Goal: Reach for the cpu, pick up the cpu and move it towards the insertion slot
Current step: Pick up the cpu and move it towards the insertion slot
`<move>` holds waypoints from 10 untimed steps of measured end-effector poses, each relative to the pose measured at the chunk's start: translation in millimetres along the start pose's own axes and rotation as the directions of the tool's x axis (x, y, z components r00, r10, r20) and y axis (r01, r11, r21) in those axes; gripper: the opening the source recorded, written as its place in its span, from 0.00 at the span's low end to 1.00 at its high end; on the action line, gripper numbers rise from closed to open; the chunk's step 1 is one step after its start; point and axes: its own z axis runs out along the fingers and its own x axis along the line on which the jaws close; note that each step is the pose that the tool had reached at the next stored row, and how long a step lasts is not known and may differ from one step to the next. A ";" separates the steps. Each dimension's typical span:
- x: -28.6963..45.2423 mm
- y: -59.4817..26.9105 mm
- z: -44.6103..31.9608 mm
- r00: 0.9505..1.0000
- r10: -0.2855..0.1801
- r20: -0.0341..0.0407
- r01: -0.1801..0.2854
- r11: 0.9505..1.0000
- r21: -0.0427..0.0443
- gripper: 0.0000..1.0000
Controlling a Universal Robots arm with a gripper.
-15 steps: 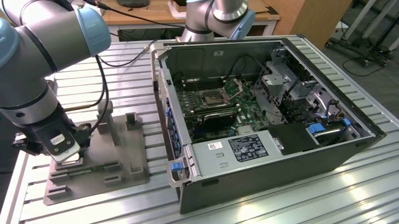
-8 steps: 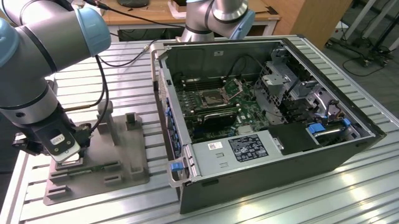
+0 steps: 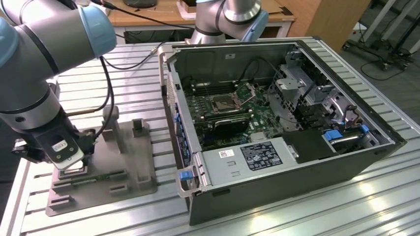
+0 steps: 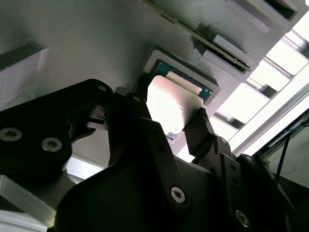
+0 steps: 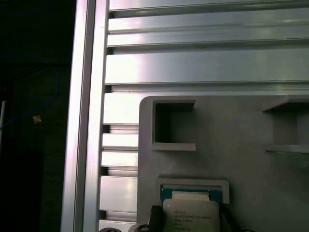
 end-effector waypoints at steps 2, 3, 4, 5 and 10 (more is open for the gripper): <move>0.0 0.1 -1.5 1.000 0.000 0.000 0.000 1.000 0.000 0.55; 0.0 0.2 -2.5 1.000 0.000 0.000 0.000 1.000 0.000 0.55; 0.0 0.2 -3.3 1.000 0.000 0.000 0.000 1.000 0.000 0.55; 0.0 0.3 -4.1 1.000 0.000 0.000 0.000 1.000 0.000 0.55; 0.0 0.6 -9.1 1.000 0.000 0.000 0.000 1.000 0.000 0.55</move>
